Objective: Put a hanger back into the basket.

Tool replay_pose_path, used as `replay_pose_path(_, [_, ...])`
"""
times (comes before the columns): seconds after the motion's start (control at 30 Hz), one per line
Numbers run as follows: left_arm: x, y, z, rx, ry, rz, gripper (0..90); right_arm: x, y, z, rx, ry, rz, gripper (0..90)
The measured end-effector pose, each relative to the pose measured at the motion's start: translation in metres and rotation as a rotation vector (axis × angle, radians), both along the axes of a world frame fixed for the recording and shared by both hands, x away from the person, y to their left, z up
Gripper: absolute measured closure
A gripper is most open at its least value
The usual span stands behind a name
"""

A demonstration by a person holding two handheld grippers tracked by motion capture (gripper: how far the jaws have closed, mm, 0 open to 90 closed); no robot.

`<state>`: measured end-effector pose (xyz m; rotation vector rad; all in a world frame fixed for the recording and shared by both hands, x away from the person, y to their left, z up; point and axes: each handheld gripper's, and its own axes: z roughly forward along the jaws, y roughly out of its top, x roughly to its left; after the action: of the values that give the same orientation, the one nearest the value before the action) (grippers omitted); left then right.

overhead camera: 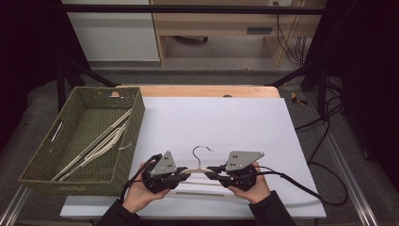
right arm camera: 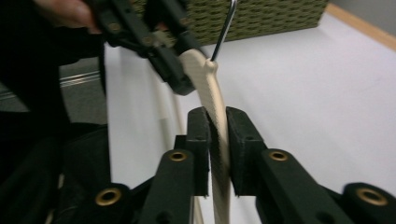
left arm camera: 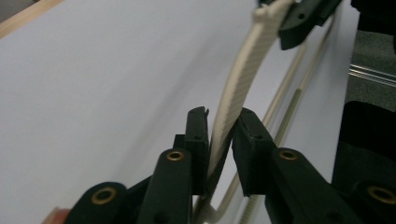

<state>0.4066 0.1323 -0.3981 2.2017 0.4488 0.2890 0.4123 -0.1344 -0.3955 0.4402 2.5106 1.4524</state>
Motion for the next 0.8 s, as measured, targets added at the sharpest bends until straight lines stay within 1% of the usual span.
replay_pose_path(0.07, [-0.003, -0.002, 0.002, -0.006, 0.015, -0.013, 81.0, 0.001, -0.002, 0.000, 0.011, -0.004, -0.023, 71.7])
replay_pose_path(0.1, [-0.004, -0.003, 0.002, -0.004, 0.017, -0.018, 82.0, 0.001, -0.003, 0.000, 0.017, -0.007, -0.030, 69.5])
replay_pose_path(0.13, [-0.005, -0.003, 0.003, -0.007, 0.028, -0.021, 83.1, 0.001, -0.003, 0.000, 0.019, -0.010, -0.032, 67.3])
replay_pose_path(0.23, [-0.008, -0.005, 0.003, -0.038, 0.054, -0.033, 86.1, 0.001, -0.004, 0.001, 0.027, -0.034, -0.053, 60.5])
replay_pose_path(0.3, [-0.009, -0.006, 0.004, -0.049, 0.060, -0.030, 86.5, 0.001, -0.006, 0.002, 0.033, -0.040, -0.065, 58.0])
replay_pose_path(0.33, [-0.009, -0.005, 0.005, -0.053, 0.065, -0.022, 86.6, 0.000, -0.008, 0.003, 0.035, -0.038, -0.072, 55.4])
replay_pose_path(0.37, [-0.009, -0.004, 0.005, -0.054, 0.060, -0.014, 86.6, 0.000, -0.011, 0.004, 0.044, -0.042, -0.078, 53.3])
replay_pose_path(0.47, [-0.008, 0.000, 0.006, -0.075, 0.066, 0.012, 86.6, 0.000, -0.022, 0.009, 0.078, -0.051, -0.113, 49.2])
replay_pose_path(0.57, [-0.009, 0.003, 0.010, -0.083, 0.043, 0.050, 86.6, -0.001, -0.034, 0.012, 0.110, -0.054, -0.157, 42.0])
replay_pose_path(0.6, [-0.010, 0.004, 0.012, -0.082, 0.030, 0.063, 86.6, -0.001, -0.038, 0.013, 0.116, -0.056, -0.178, 38.8])
replay_pose_path(0.67, [-0.012, 0.007, 0.017, -0.096, 0.015, 0.083, 86.6, 0.000, -0.046, 0.014, 0.130, -0.059, -0.219, 31.3])
replay_pose_path(0.73, [-0.013, 0.010, 0.023, -0.108, 0.000, 0.100, 86.6, 0.000, -0.055, 0.014, 0.144, -0.051, -0.272, 24.1])
replay_pose_path(0.8, [-0.015, 0.015, 0.030, -0.123, -0.017, 0.118, 86.6, 0.001, -0.063, 0.014, 0.160, -0.042, -0.306, 19.8])
